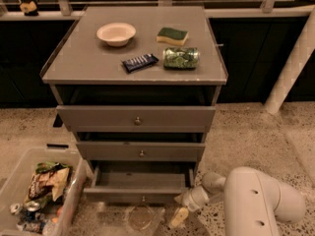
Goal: Close bottom drawer
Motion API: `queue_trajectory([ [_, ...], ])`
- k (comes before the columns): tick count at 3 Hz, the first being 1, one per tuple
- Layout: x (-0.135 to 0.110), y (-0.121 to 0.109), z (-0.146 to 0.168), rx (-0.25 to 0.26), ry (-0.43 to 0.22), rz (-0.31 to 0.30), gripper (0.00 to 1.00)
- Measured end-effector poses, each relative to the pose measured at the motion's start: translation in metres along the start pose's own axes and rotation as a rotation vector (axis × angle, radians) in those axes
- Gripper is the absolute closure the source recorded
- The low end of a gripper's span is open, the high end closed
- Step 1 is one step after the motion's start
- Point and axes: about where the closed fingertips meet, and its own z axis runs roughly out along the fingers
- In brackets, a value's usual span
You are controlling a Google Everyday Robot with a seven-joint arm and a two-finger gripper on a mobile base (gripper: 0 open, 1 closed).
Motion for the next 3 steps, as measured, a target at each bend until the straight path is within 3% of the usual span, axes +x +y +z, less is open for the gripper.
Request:
queue_trajectory([
  [1, -0.023, -0.027, 0.011, 0.068, -0.039, 0.043, 0.00],
  [3, -0.070, -0.064, 0.006, 0.278, -0.137, 0.085, 0.00],
])
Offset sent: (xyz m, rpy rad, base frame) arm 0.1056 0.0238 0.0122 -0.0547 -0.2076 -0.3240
